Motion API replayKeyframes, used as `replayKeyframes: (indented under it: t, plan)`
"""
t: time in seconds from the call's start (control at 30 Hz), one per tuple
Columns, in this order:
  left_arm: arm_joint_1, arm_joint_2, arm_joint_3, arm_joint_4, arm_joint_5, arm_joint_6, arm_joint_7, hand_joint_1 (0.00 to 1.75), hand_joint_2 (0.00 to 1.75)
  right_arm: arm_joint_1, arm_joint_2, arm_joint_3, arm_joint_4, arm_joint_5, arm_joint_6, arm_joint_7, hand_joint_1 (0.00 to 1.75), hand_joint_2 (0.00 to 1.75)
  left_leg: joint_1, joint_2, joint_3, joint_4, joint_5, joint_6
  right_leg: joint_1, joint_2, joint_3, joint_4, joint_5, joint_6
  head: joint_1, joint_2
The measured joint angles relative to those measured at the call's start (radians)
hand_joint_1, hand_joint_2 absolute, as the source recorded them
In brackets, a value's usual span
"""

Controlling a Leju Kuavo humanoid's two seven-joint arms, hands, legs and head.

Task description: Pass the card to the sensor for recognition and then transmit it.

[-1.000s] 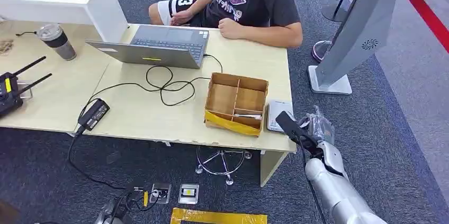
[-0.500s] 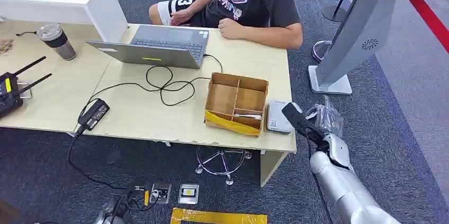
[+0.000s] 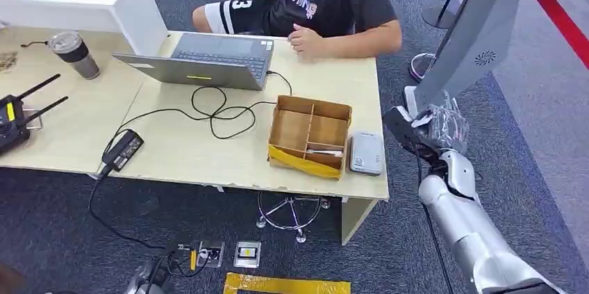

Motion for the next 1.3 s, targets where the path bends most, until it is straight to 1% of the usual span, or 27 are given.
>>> replayKeyframes:
  t: [0.07,0.23,0.43,0.67,0.87,1.3]
  plan:
    - [0.000,-0.001,0.000,0.000,0.000,0.000,0.000,0.00,1.75,-0.003,0.003,0.000,-0.005,-0.003,0.018,-0.010,1.75,1.75,0.000,0.000,0.000,0.000,0.000,0.000,0.000,0.000,0.000,0.000,0.000,0.000,0.000,0.000]
    - [0.000,-0.001,0.000,0.000,0.000,0.000,0.000,0.00,1.75,-0.002,0.030,0.001,-0.019,-0.009,0.075,-0.037,1.75,1.75,0.000,0.000,0.000,0.000,0.000,0.000,0.000,0.000,0.000,0.000,0.000,0.000,0.000,0.000]
    - [0.000,-0.002,0.000,0.000,0.002,0.000,0.000,0.00,1.75,0.006,0.069,0.003,-0.019,0.000,0.107,-0.055,1.75,1.75,0.000,0.000,0.000,0.000,0.000,0.000,0.000,0.000,0.000,0.000,0.000,0.000,0.000,0.000]
    - [0.000,-0.003,0.000,0.000,0.003,0.000,0.000,0.00,1.75,0.026,0.101,0.005,-0.019,0.013,0.137,-0.055,1.75,1.75,0.000,0.000,0.000,0.000,0.000,0.000,0.000,0.000,0.000,0.000,0.000,0.000,0.000,0.000]
    - [0.001,-0.005,0.000,0.000,0.003,0.002,0.000,0.00,1.75,0.056,0.116,0.005,-0.019,0.032,0.153,-0.036,1.75,1.75,0.000,0.000,0.000,0.000,0.000,0.000,0.000,0.000,0.000,0.000,0.000,0.000,0.000,0.000]
    - [0.003,-0.005,0.000,0.000,0.003,0.002,0.000,0.00,1.75,0.080,0.119,0.005,-0.019,0.036,0.155,-0.031,1.75,1.75,0.000,0.000,0.000,0.000,0.000,0.000,0.000,0.000,0.000,0.000,0.000,0.000,0.000,0.000]
